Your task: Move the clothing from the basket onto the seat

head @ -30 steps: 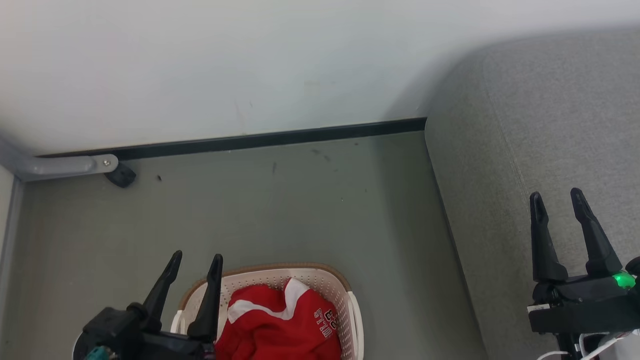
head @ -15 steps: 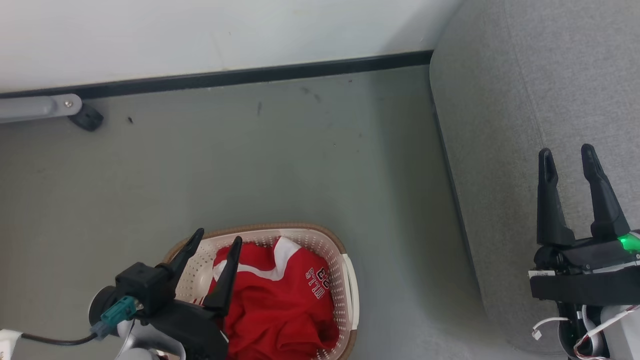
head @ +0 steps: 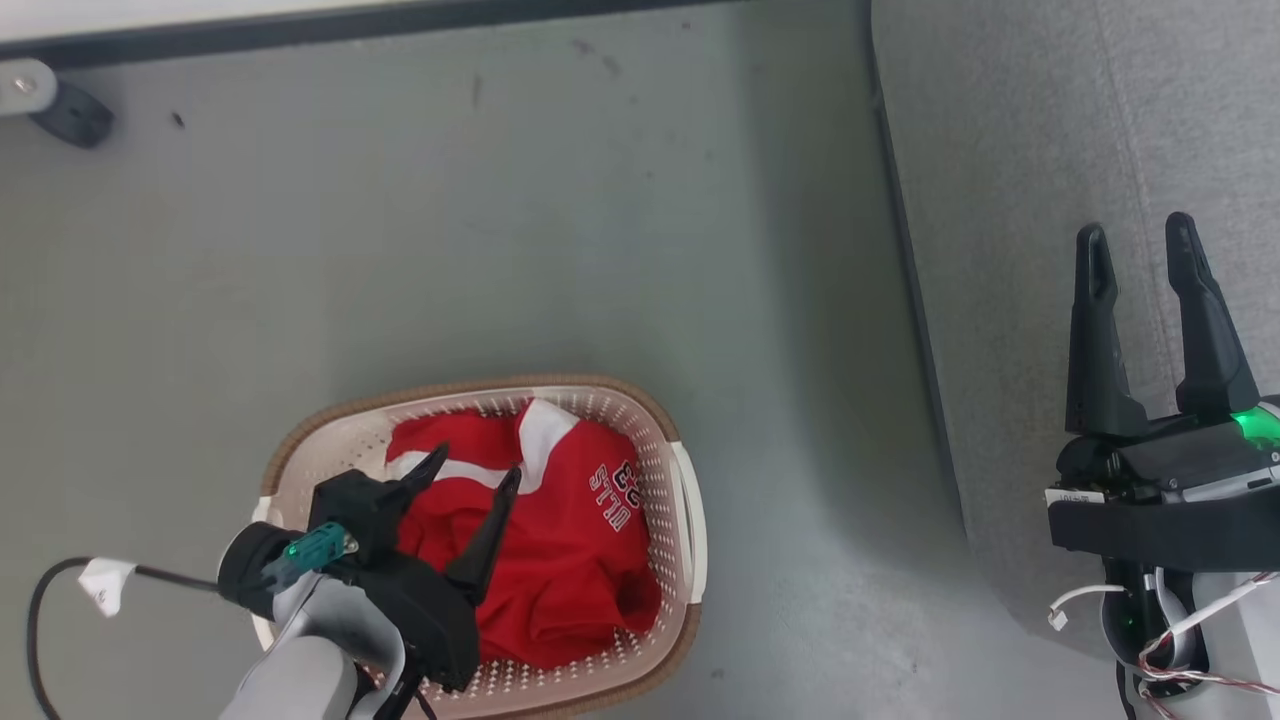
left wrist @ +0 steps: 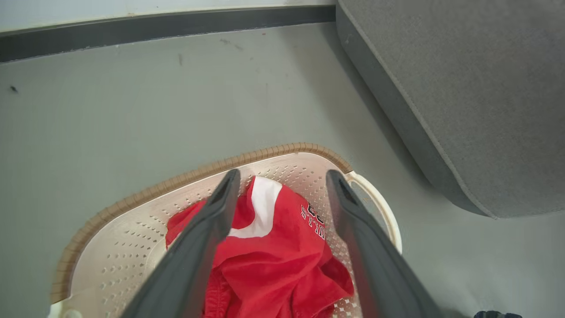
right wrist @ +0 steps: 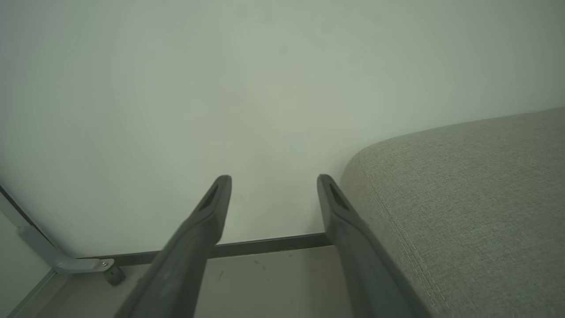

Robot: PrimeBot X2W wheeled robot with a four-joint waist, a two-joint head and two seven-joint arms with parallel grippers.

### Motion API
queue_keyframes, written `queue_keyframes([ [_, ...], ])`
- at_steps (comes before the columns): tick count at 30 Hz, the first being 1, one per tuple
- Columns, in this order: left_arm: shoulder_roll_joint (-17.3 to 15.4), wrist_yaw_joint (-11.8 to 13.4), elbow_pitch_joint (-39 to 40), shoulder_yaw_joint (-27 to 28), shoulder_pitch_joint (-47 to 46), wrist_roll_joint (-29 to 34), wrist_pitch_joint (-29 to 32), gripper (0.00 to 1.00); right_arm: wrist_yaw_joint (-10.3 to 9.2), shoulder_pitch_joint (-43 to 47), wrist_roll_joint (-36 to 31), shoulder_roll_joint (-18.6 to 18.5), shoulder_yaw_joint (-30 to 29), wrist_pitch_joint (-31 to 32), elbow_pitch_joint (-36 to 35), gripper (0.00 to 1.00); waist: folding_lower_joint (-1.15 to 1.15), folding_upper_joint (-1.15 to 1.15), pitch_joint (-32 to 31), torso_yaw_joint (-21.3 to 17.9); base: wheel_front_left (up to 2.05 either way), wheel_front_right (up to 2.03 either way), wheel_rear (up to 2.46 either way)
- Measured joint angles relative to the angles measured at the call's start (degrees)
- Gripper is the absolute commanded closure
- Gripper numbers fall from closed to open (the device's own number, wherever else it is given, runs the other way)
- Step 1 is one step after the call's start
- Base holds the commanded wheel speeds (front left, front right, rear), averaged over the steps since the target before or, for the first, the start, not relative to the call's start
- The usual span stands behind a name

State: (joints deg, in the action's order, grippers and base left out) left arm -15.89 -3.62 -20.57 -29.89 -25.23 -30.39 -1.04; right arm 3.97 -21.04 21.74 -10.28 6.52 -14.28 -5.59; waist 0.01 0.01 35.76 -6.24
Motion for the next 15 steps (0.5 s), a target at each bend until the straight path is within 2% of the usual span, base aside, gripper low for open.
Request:
queue_keyframes([
  [15, 1.33, -2.01, -11.74, -3.12, -6.81, 2.26, 2.33, 0.0, 0.07, -3.24, -0.62, 0.07, 1.08, -0.02, -1.04, 0.0, 0.0, 0.0, 7.0, -1.51, 0.0, 0.0, 0.0],
])
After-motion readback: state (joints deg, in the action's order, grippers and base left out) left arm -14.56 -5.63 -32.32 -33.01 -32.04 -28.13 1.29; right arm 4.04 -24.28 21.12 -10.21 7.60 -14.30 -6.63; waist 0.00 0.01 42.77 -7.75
